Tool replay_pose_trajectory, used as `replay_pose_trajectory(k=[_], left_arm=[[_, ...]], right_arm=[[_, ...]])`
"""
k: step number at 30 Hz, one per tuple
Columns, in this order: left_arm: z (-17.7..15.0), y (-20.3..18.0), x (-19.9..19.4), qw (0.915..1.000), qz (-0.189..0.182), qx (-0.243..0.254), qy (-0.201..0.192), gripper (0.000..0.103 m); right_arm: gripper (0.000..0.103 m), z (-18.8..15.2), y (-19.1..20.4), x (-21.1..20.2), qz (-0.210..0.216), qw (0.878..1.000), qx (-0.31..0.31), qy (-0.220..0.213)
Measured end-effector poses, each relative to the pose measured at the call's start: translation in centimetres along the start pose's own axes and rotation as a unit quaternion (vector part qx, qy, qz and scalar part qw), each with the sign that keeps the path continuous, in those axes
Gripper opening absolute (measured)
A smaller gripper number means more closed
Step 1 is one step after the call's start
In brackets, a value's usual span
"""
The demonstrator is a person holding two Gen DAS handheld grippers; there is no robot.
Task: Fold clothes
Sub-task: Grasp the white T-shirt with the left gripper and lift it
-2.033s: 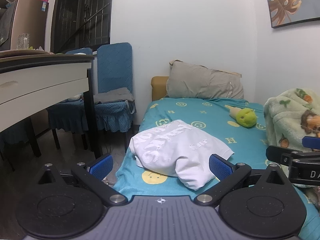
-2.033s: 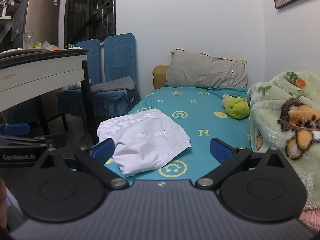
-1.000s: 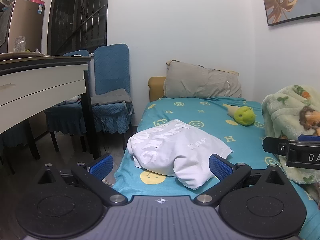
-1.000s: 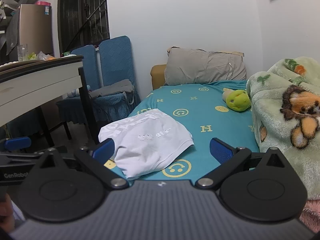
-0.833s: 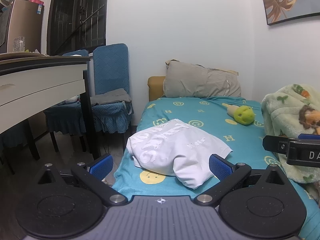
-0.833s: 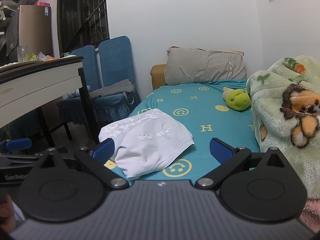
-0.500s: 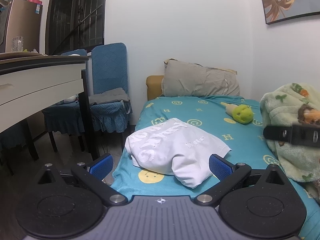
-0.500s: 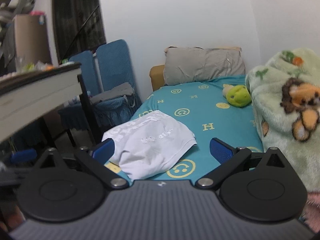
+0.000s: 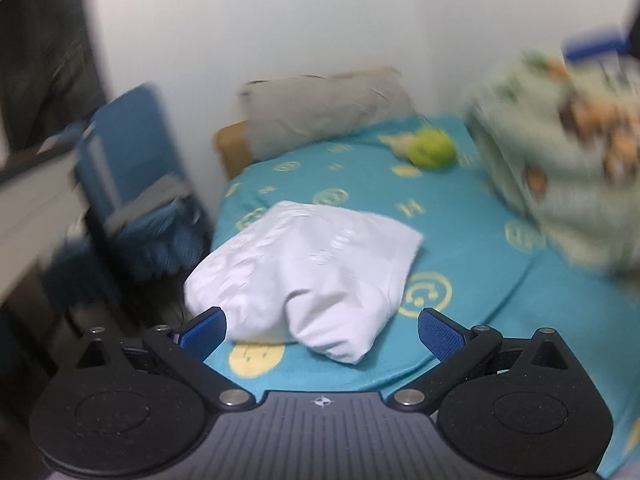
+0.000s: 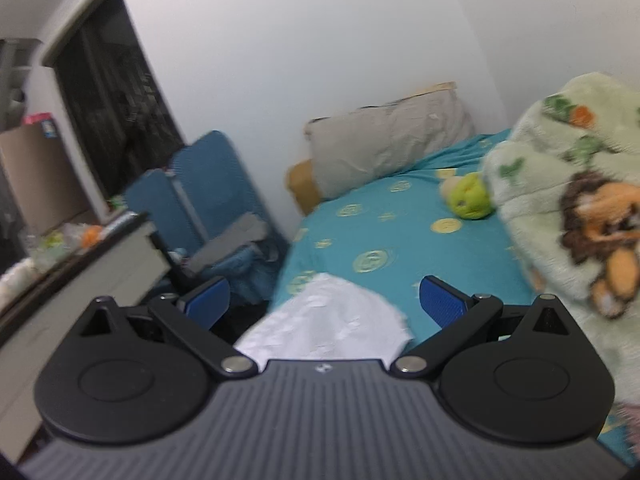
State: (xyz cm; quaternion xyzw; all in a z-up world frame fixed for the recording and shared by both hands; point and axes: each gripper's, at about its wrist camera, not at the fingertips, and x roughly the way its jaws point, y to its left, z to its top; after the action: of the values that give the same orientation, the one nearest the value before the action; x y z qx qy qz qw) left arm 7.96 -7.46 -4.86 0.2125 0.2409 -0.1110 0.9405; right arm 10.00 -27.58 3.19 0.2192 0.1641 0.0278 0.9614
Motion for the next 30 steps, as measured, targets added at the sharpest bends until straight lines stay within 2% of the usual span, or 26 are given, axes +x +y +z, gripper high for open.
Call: replay_pose_trajectory(k=[3,7,10,13,15,16,17,18,20,22,24,27,30], left_arm=[[0.3,-2.5,3.8,0.9952,-0.003,0.096,0.020,0.102],[-0.4,-3.6,8.4,0.9907,-0.021,0.129,0.038,0.098],[-1.6,-4.9,11.4,0.9852,-0.025,0.167,0.031,0.093],[-2.9,-5.7,13.4,0.9787,0.000,0.205,0.016,0.087],[-3.3,-6.3,14.0,0.9696,0.039,0.241,-0.004,0.085],[-3.4,-6.4,14.2,0.9660,0.045,0.254,-0.009,0.082],[-3.2,-6.3,14.4,0.9664,0.042,0.254,-0.010,0.081],[-3.1,-6.1,14.6,0.9668,0.039,0.252,-0.011,0.075],[-2.9,-5.6,14.7,0.9698,0.041,0.240,-0.013,0.059],[-2.6,-4.9,14.6,0.9736,0.042,0.224,-0.017,0.034],[-1.6,-3.7,13.7,0.9805,0.049,0.186,-0.038,0.014],[0.2,-1.7,11.6,0.9856,0.063,0.136,-0.078,0.009],[1.9,0.3,9.0,0.9913,0.045,0.069,-0.103,0.008]], right_arm=[[0.103,-0.6,-1.9,0.7,-0.015,1.000,0.003,0.006],[0.103,-1.9,-4.8,1.5,-0.025,0.998,0.038,0.031],[0.103,-2.6,-6.7,2.2,-0.031,0.996,0.072,0.052],[0.103,-2.8,-7.6,3.8,-0.035,0.994,0.086,0.066],[0.103,-3.0,-7.9,5.2,-0.036,0.992,0.088,0.079],[0.103,-3.1,-8.0,6.0,-0.039,0.992,0.089,0.086],[0.103,-3.2,-8.1,6.7,-0.042,0.991,0.089,0.091],[0.103,-3.3,-8.1,7.3,-0.047,0.991,0.088,0.095],[0.103,-3.5,-8.1,8.2,-0.056,0.990,0.082,0.099],[0.103,-3.8,-8.1,8.6,-0.063,0.990,0.074,0.103],[0.103,-4.1,-8.0,9.0,-0.070,0.990,0.065,0.107],[0.103,-4.6,-8.1,9.2,-0.080,0.989,0.058,0.111],[0.103,-4.9,-8.1,9.3,-0.080,0.989,0.059,0.112]])
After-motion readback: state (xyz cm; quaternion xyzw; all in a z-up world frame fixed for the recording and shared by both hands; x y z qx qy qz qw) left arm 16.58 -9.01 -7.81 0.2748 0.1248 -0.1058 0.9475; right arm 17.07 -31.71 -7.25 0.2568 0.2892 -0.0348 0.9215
